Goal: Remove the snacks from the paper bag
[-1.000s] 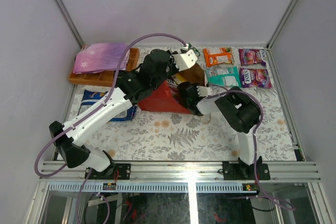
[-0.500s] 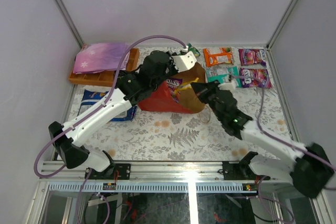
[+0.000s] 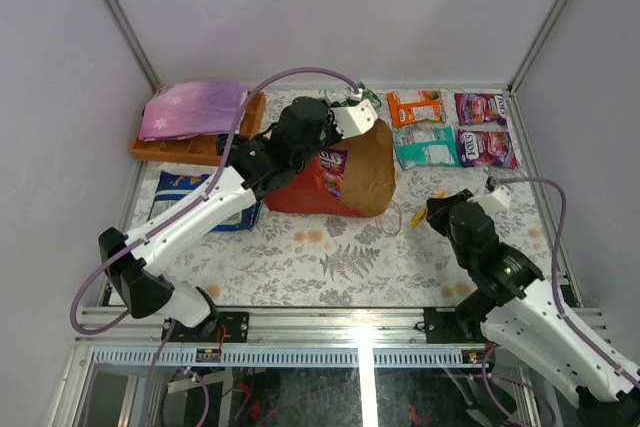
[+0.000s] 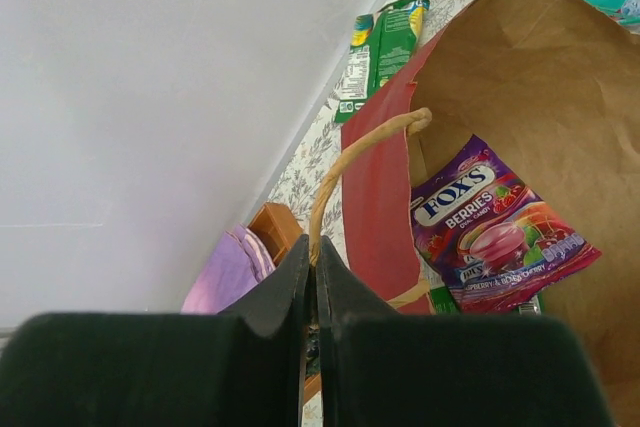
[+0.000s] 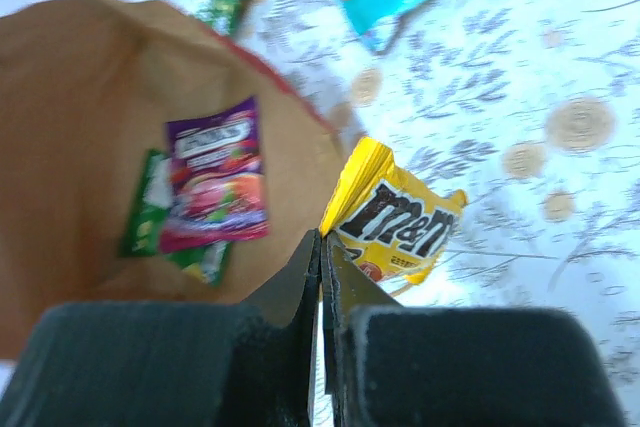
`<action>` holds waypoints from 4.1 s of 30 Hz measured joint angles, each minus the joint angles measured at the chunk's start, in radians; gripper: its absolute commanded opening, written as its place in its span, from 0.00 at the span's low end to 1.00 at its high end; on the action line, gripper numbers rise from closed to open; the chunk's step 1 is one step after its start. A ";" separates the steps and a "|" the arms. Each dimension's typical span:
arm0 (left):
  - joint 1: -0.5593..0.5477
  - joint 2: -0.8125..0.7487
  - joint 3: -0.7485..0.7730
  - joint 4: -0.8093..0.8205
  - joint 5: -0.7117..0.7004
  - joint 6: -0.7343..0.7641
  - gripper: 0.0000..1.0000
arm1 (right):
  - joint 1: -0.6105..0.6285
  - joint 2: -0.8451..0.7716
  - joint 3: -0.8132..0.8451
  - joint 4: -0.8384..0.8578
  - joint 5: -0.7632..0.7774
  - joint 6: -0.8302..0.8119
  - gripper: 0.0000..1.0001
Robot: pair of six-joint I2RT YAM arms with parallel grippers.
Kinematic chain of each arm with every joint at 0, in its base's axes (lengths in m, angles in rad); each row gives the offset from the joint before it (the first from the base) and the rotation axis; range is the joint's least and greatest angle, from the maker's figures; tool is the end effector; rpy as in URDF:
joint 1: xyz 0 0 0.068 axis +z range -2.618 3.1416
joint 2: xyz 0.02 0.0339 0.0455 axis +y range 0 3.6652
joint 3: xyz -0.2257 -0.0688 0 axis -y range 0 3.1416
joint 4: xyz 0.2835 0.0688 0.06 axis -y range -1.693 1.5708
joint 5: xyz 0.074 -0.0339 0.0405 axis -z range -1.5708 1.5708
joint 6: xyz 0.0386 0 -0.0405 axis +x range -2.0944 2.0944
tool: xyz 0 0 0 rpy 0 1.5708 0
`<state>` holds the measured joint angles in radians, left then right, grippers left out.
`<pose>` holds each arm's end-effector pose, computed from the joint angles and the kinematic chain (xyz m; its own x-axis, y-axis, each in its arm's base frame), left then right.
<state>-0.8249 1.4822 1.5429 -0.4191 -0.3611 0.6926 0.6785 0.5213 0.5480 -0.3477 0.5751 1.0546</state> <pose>0.2696 -0.2717 0.3768 0.1122 0.7588 -0.6416 0.5080 0.5111 0.6933 0.1744 0.1136 0.2599 -0.2298 0.7522 -0.6176 0.1520 0.6546 0.7406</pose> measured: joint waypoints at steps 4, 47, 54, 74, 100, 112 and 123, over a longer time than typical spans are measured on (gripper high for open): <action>-0.005 0.012 0.000 -0.001 -0.002 0.000 0.00 | -0.162 0.174 0.024 -0.006 -0.082 -0.043 0.00; -0.032 0.043 0.018 -0.018 -0.018 0.000 0.00 | -0.372 0.784 -0.270 0.639 0.015 0.589 0.11; -0.032 0.042 0.018 -0.023 -0.022 0.000 0.00 | -0.278 0.718 -0.192 0.596 0.045 0.557 0.94; -0.057 0.090 0.063 -0.224 0.162 -0.043 0.00 | 0.071 0.901 0.098 0.766 -0.164 0.136 0.76; -0.156 0.162 -0.089 0.031 -0.149 -0.318 0.00 | 0.013 1.544 0.336 1.265 -0.379 0.331 0.74; -0.154 0.120 -0.139 0.118 -0.184 -0.338 0.00 | 0.005 1.614 0.372 1.278 -0.436 0.264 0.00; -0.124 0.109 -0.173 0.184 -0.334 -0.338 0.00 | 0.003 1.046 0.270 0.974 -0.539 0.014 0.00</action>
<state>-0.9489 1.5917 1.3701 -0.2352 -0.6949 0.3550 0.6815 1.5669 0.8185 0.6266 0.0357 1.0691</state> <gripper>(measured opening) 0.003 0.010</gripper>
